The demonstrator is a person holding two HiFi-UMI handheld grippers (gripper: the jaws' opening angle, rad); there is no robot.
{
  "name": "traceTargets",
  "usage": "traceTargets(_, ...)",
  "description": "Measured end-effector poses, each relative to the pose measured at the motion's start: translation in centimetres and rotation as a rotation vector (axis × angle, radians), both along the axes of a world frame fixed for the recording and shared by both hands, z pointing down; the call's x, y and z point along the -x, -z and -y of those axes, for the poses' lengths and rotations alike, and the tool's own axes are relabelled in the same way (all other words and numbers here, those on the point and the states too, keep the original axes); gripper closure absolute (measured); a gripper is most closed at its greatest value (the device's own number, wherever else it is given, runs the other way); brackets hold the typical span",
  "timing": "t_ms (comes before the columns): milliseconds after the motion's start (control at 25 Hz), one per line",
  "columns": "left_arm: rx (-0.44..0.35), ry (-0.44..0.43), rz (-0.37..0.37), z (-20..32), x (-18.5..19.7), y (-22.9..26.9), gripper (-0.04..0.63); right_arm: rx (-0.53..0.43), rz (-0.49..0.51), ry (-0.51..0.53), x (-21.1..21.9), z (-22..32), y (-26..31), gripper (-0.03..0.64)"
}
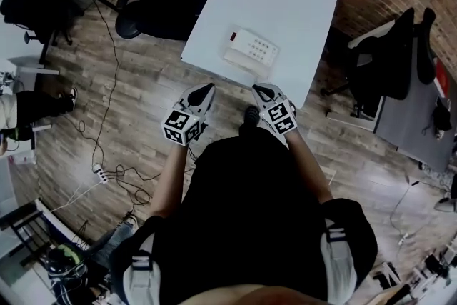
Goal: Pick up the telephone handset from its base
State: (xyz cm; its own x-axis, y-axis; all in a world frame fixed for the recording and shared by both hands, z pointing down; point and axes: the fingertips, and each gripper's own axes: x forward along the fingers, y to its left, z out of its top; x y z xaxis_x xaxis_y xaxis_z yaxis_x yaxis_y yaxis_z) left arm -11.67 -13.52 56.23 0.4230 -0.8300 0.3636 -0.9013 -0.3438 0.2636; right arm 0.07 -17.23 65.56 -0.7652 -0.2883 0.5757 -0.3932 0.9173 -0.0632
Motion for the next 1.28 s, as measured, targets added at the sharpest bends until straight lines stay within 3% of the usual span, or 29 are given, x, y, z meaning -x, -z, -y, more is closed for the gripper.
traceTargets(360, -0.004, 0.097, 0.004, 1.9, -0.6, 0.4, 0.575, 0.005, -0.018, 0.100, -1.2, 2.9, -0.6, 0.618)
traceTargets(760, 0.028, 0.075, 0.009, 1.8, -2.4, -0.2, 0.575, 0.013, 0.002, 0.115, -1.3, 3.9, -0.6, 0.617)
traceTargets(1280, 0.017, 0.018, 0.000, 3.5, -1.0, -0.6, 0.575, 0.020, 0.030, 0.121, 0.3, 3.6, -0.1, 0.552)
